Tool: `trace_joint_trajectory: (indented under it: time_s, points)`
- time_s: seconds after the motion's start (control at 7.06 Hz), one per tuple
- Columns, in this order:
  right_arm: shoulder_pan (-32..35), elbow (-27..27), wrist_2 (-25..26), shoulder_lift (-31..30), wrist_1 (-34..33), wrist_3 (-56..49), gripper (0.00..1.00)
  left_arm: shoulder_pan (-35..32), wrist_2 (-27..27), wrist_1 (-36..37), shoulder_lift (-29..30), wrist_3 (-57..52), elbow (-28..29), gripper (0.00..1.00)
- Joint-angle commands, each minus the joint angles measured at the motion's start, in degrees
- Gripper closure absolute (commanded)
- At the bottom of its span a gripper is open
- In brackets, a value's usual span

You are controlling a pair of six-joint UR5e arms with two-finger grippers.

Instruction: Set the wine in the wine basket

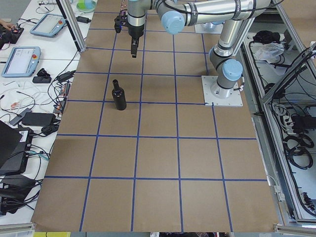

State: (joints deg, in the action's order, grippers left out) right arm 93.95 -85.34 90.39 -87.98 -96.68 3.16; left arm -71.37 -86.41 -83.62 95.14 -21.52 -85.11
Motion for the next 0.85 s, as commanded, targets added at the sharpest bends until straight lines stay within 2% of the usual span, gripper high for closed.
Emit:
trace_joint_trajectory:
  time_s: [0.0,0.28,0.71]
  points:
    - [0.00,0.00,-0.04,0.00,0.00,0.00,0.00,2.81,-0.51,1.18,8.27,-4.14,8.51,0.00]
    - [0.00,0.00,-0.04,0.00,0.00,0.00,0.00,3.60,-0.77,1.71,14.79,-4.23,11.81,0.00]
    - [0.00,0.00,-0.04,-0.09,0.00,0.00,0.00,5.45,-0.77,2.85,19.11,-7.04,11.82,0.00]
